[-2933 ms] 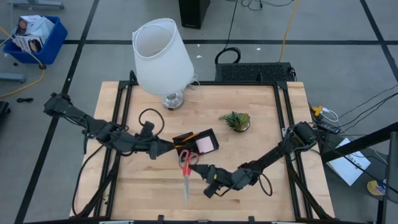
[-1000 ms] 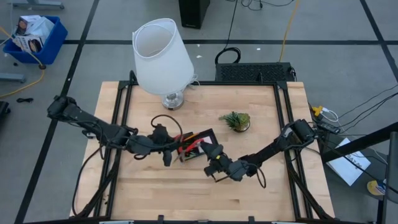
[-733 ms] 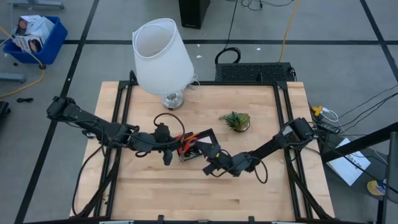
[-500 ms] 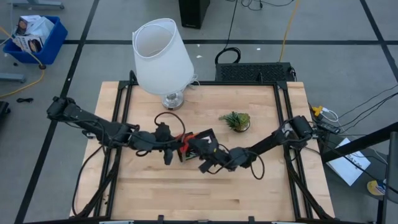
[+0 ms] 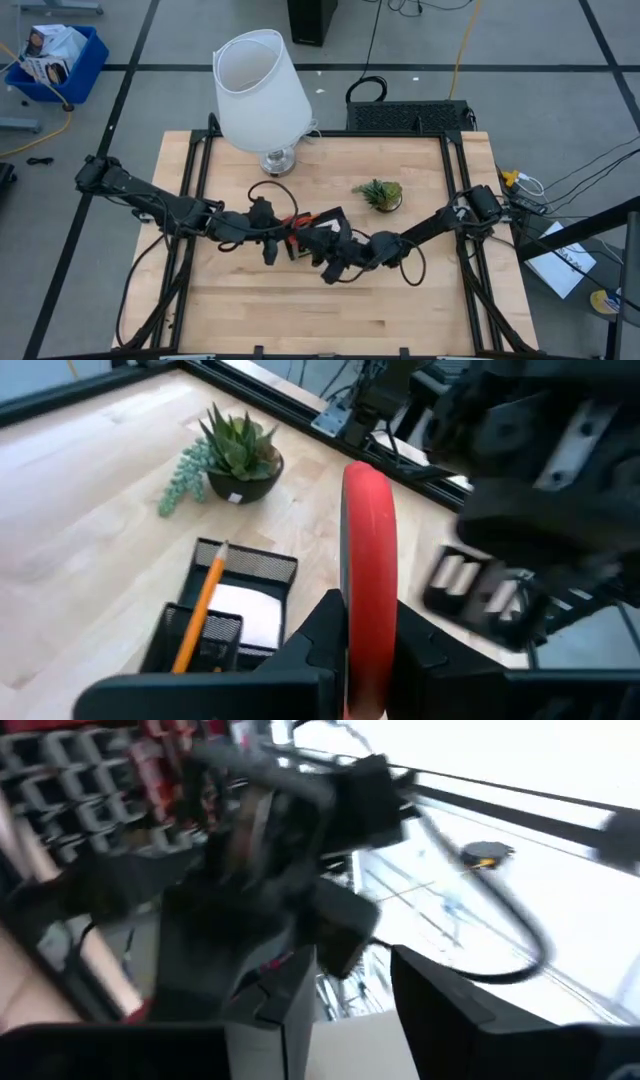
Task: Pick and place office supplies into organizer
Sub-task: Put the orange scissor into the black desk organizer
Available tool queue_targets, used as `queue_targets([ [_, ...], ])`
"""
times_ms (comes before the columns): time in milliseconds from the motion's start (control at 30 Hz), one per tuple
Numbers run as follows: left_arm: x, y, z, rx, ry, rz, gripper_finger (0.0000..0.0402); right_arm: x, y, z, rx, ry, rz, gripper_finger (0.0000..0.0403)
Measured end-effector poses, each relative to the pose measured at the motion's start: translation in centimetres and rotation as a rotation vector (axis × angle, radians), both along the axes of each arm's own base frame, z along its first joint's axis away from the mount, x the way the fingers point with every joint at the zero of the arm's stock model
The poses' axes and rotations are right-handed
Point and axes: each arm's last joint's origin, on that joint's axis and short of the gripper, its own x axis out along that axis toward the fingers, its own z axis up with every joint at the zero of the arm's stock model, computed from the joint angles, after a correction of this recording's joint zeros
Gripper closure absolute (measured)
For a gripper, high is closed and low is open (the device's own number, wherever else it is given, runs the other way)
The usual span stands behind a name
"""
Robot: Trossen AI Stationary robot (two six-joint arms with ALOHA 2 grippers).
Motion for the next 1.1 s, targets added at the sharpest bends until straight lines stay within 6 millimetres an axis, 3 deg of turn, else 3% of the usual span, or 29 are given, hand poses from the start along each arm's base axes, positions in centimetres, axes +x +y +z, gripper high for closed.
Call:
queue_targets([
  [267,0.0,0.2,0.0,0.075,-0.006,0.060,0.0360,-2.2,2.2,1.4,0.149,-0.099,-0.169,0.0267],
  [533,0.1,0.5,0.6,0.195,-0.044,0.119,0.0367,-3.9,3.0,-0.9,0.198,0.033,-0.331,0.0279],
  [800,0.4,0.5,1.7,0.279,-0.133,0.129,0.0367,-5.6,2.6,-4.0,0.188,0.111,-0.341,0.0284],
  [1100,-0.1,1.0,0.5,0.331,-0.019,0.268,0.0359,-5.9,2.3,-4.1,0.243,0.099,-0.389,0.0286],
])
